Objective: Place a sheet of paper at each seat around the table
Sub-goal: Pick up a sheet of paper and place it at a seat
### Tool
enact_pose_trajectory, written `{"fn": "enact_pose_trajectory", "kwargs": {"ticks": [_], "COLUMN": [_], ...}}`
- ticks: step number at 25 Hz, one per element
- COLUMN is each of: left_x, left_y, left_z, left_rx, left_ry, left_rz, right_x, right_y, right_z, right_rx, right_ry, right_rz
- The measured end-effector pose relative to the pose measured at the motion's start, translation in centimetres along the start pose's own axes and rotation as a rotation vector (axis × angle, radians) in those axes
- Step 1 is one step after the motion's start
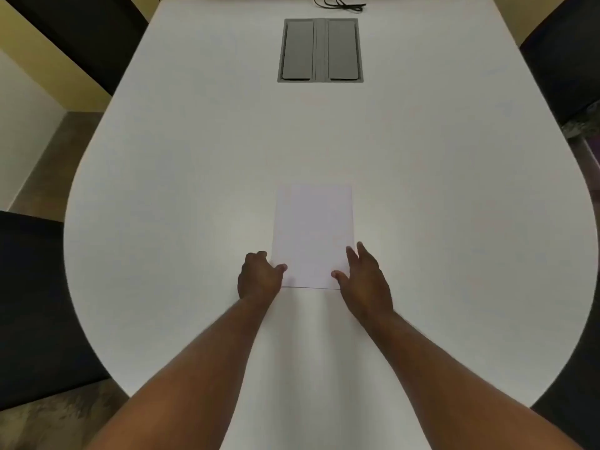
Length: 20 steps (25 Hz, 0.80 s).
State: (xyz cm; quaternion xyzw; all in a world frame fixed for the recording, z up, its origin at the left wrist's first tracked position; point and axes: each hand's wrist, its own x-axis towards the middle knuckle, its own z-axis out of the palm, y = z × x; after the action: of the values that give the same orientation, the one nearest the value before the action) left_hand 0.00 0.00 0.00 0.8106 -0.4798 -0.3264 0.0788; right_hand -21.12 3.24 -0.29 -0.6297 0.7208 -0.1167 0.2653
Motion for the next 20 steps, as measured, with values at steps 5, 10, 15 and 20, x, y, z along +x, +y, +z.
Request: {"fn": "enact_pose_trajectory", "kwargs": {"ticks": [5, 10, 15, 20], "left_x": [0.4, 1.2, 2.2, 2.7], "left_y": [0.2, 0.7, 0.7, 0.6], "left_z": [2.1, 2.5, 2.2, 2.2], "left_rx": [0.131, 0.052, -0.209, -0.259], "left_ry": [0.032, 0.068, 0.042, -0.014], "left_rz": [-0.073, -0.161, -0.29, -0.334], "right_x": [0.5, 0.3, 0.5, 0.5], "right_y": [2.3, 2.5, 2.5, 2.4], "right_z": [2.6, 3.5, 3.4, 3.2], "right_rx": [-0.349, -0.37, -0.35, -0.331], "right_ry": [-0.257, -0.354, -0.347, -0.352], "right_rz": [-0.04, -0.027, -0.041, -0.031]}}
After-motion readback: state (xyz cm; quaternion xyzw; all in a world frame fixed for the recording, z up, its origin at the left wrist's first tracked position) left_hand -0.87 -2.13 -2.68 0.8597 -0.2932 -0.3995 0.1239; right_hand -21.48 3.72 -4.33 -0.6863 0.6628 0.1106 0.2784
